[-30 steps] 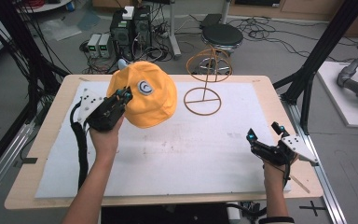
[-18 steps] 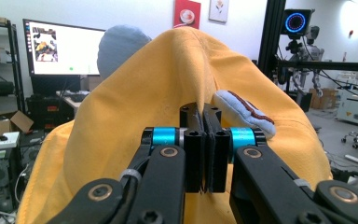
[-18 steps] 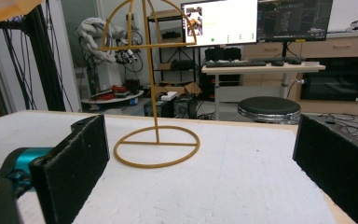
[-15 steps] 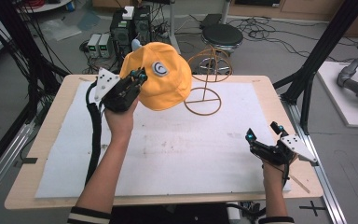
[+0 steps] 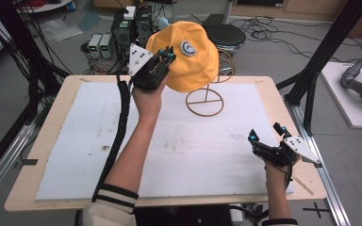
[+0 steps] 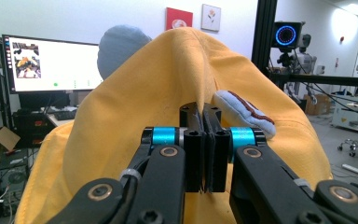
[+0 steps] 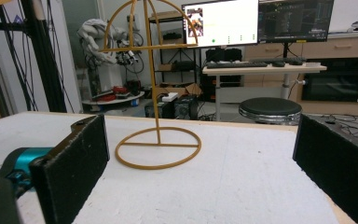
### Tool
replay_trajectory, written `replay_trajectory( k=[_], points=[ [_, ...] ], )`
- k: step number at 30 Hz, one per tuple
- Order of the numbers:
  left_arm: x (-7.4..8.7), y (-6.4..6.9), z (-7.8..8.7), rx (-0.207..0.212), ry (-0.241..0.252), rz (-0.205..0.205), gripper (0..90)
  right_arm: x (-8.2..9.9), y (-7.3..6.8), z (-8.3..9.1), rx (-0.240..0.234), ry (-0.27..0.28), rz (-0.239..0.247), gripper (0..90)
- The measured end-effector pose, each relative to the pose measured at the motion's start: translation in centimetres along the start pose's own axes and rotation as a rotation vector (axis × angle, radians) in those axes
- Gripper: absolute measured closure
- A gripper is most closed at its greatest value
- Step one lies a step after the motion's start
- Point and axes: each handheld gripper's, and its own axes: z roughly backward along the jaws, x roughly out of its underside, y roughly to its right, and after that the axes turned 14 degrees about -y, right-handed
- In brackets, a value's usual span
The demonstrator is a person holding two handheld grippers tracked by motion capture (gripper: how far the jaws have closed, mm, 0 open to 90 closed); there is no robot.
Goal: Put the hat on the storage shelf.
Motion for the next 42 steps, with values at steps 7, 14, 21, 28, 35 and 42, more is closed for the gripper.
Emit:
replay_trajectory(
  k=[7, 14, 21, 28, 35, 42],
  points=[
    [-0.4, 1.4, -3.2, -0.004, 0.006, 0.01, 87.7, 0.0, 0.0, 0.0, -0.007, 0.002, -0.019, 3.3],
    [-0.2, 2.7, -6.3, -0.014, -0.001, 0.014, 87.8, 0.0, 0.1, 0.0, -0.011, 0.009, -0.025, 3.3],
    [0.3, 3.7, -8.9, -0.02, -0.033, 0.014, 87.7, 0.1, 0.1, 0.0, -0.019, 0.013, -0.027, 3.3],
    [1.3, 3.8, -11.0, -0.049, -0.087, 0.026, 87.7, 0.1, 0.2, -0.1, -0.022, 0.013, -0.042, 3.3],
    [1.8, 3.7, -11.8, -0.045, -0.101, 0.046, 87.7, 0.1, 0.2, 0.0, -0.023, 0.019, -0.044, 3.3],
    [2.5, 3.5, -12.6, -0.041, -0.135, 0.057, 87.4, 0.0, 0.0, -0.2, -0.03, 0.02, -0.044, 3.3]
  ],
)
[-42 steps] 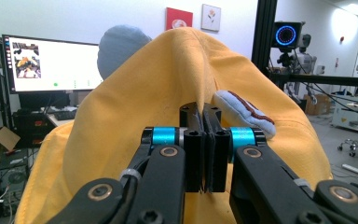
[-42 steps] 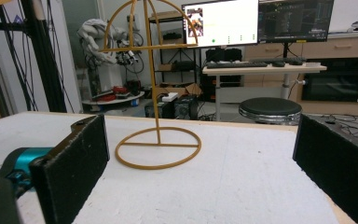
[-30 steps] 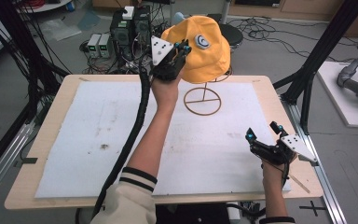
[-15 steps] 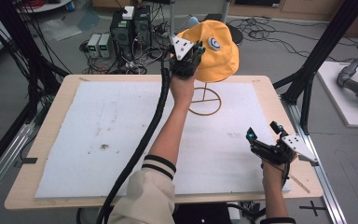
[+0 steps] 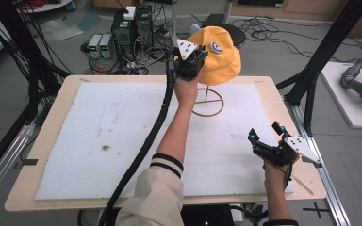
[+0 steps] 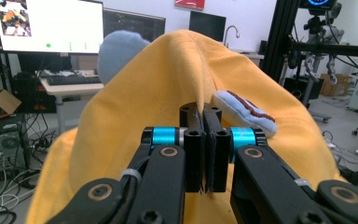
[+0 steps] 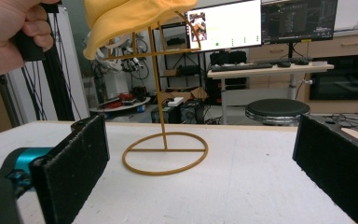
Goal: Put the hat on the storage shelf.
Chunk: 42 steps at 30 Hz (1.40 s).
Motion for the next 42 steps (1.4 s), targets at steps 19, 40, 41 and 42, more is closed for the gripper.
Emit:
replay_trajectory(
  k=[19, 40, 41, 42],
  points=[
    [0.1, 1.2, -0.6, -0.003, -0.01, -0.055, 83.6, 0.0, -0.1, -0.1, 0.001, -0.003, 0.003, 3.3],
    [0.1, 0.6, 2.7, -0.036, 0.049, -0.173, 21.0, 0.1, -0.3, -0.3, -0.004, -0.014, 0.007, 3.3],
    [0.0, 0.4, 3.2, -0.03, 0.057, -0.166, 21.0, 0.1, -0.3, -0.3, -0.004, -0.014, 0.007, 3.3],
    [-0.1, 0.1, 3.7, -0.028, 0.054, -0.165, 20.1, 0.1, -0.3, -0.3, -0.005, -0.014, 0.008, 3.3]
  ],
)
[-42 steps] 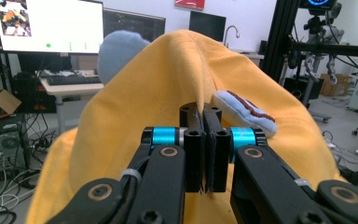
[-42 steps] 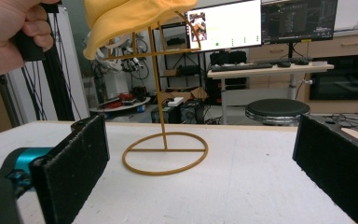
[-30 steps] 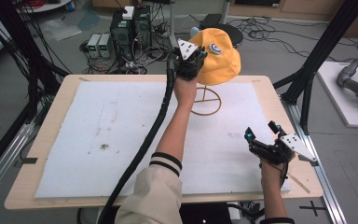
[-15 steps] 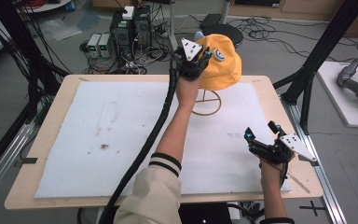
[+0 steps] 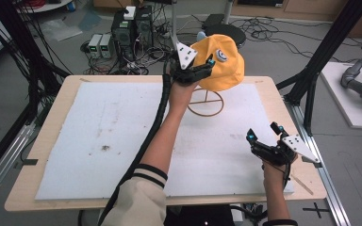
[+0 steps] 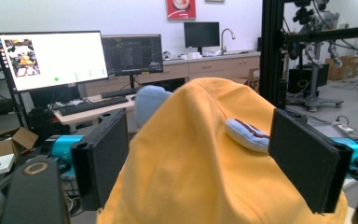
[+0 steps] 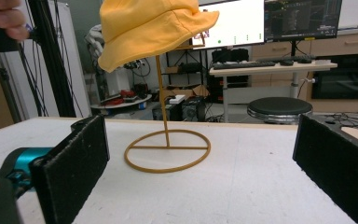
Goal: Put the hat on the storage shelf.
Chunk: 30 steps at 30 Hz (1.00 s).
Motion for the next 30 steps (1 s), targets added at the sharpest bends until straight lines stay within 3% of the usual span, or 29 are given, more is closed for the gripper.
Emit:
replay_trajectory(
  k=[3, 5, 9, 20, 30],
  points=[
    [0.0, -1.0, 1.7, 0.013, -0.002, 0.015, 17.0, 0.0, 0.1, 0.0, -0.001, 0.005, -0.004, 3.3],
    [0.1, -1.7, 2.9, 0.016, 0.0, 0.002, 16.8, 0.0, 0.1, 0.0, -0.002, 0.002, -0.016, 3.3],
    [0.3, -3.3, 5.8, 0.012, 0.014, 0.007, 16.6, 0.0, 0.1, -0.1, 0.001, -0.002, 0.002, 3.3],
    [2.5, -9.1, 14.4, -0.087, 0.029, 0.025, 16.6, 0.1, -0.3, -0.2, 0.002, -0.017, 0.017, 3.3],
    [6.5, -13.7, 22.2, -0.197, 0.044, 0.074, 16.6, 0.1, -0.5, -0.2, 0.012, -0.024, 0.029, 3.3]
  ],
)
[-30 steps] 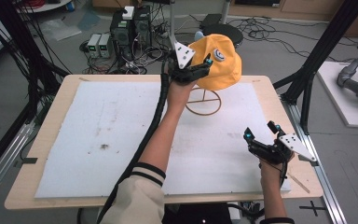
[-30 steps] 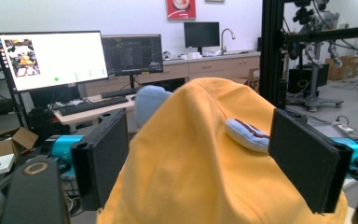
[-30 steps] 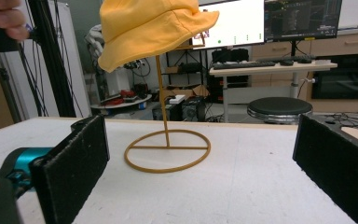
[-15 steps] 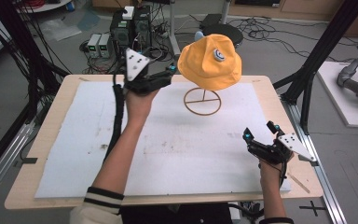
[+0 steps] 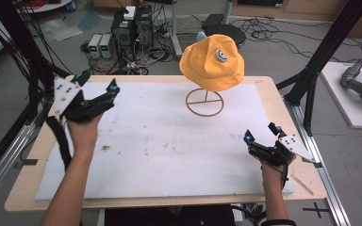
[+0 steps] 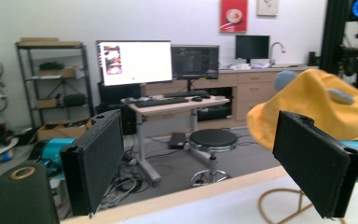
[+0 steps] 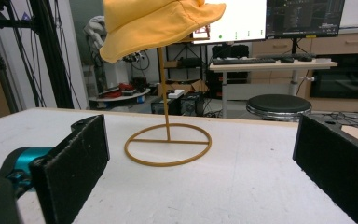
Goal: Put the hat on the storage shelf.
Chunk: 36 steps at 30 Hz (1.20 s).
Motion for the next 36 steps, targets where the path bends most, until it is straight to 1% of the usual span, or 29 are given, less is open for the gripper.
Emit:
replay_trajectory(
  k=[2, 3, 5, 6, 8, 11, 14, 19, 21, 23, 25, 30, 32, 35, 36],
  points=[
    [0.9, -1.2, 1.2, -0.012, -0.005, 0.021, 16.6, 0.0, 0.0, 0.0, -0.001, 0.004, -0.011, 3.3],
    [1.3, -1.6, 1.7, -0.022, -0.006, 0.03, 16.5, 0.0, 0.0, -0.1, 0.001, 0.005, 0.0, 3.3],
    [2.3, -2.5, 2.8, -0.037, -0.014, 0.038, 15.7, 0.0, 0.0, -0.1, 0.002, -0.001, 0.0, 3.3],
    [2.8, -3.0, 3.3, -0.041, -0.014, 0.042, 15.7, 0.0, -0.1, -0.1, 0.002, -0.005, -0.007, 3.3],
    [3.9, -3.7, 4.1, -0.05, -0.016, 0.056, 15.7, 0.0, 0.0, -0.2, 0.006, -0.003, 0.0, 3.3],
    [5.8, -4.6, 5.1, -0.057, -0.018, 0.09, 15.7, 0.0, 0.0, -0.2, 0.011, -0.006, 0.004, 3.3],
    [7.6, -5.2, 5.7, -0.048, -0.021, 0.103, 15.7, 0.0, 0.1, -0.2, 0.013, -0.008, 0.008, 3.3],
    [10.4, -5.4, 6.1, -0.032, -0.017, 0.108, 15.8, 0.0, 0.2, -0.1, 0.022, -0.015, 0.019, 3.3],
    [10.9, -5.5, 6.2, -0.023, -0.028, 0.114, 15.8, 0.0, 0.3, -0.1, 0.026, -0.016, 0.028, 3.3],
    [11.2, -5.6, 6.4, -0.026, -0.023, 0.105, 15.7, 0.1, 0.4, 0.0, 0.026, -0.017, 0.024, 3.3],
    [11.4, -5.7, 6.4, -0.02, -0.018, 0.102, 15.7, 0.1, 0.5, 0.1, 0.025, -0.011, 0.029, 3.3],
    [12.1, -5.8, 5.9, -0.019, -0.038, 0.114, 15.7, 0.3, 0.6, 0.2, 0.024, -0.022, 0.037, 3.3],
    [12.2, -5.7, 5.6, -0.008, -0.039, 0.117, 15.8, 0.3, 0.7, 0.2, 0.026, -0.027, 0.043, 3.3],
    [12.3, -5.5, 5.4, -0.001, -0.045, 0.092, 15.7, 0.4, 0.9, 0.2, 0.041, -0.035, 0.038, 3.3],
    [12.4, -5.4, 5.3, 0.001, -0.047, 0.081, 15.8, 0.5, 1.0, 0.3, 0.048, -0.037, 0.03, 3.3]
  ],
)
